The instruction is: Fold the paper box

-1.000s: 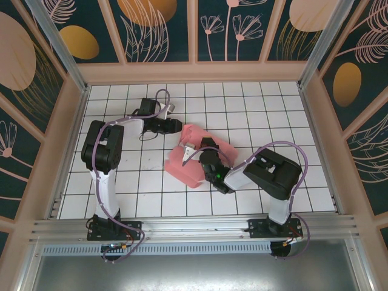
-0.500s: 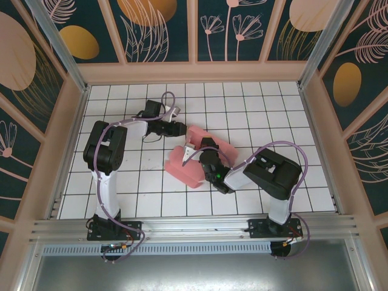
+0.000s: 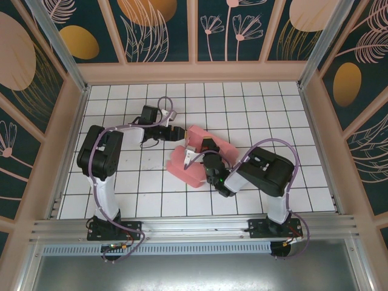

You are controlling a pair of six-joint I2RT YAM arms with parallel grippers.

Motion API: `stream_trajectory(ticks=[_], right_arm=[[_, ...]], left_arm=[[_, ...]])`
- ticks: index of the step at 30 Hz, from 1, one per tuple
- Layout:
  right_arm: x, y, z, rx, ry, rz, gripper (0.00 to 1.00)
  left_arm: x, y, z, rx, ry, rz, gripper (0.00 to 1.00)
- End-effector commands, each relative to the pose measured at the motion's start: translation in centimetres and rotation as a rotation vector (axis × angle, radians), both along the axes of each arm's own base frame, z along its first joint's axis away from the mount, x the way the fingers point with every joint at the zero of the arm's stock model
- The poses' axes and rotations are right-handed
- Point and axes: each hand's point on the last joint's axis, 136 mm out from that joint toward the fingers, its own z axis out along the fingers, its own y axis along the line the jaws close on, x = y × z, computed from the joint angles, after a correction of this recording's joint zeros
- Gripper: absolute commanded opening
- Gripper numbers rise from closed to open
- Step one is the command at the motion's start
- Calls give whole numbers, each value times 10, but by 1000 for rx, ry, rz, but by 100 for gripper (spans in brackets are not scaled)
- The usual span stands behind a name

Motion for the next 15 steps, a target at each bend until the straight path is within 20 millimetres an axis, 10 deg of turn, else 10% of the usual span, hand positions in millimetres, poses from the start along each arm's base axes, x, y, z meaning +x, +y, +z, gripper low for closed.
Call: stream_trajectory(ticks=[1,15], right_arm=[[0,-5,13,40,-63,-15,0],[-1,-8,10,35,-58,-21,0]], left_arm=[[-1,-3,15,-19,-103,-33,60],[-4,-3,18,34,-267,-42,63]])
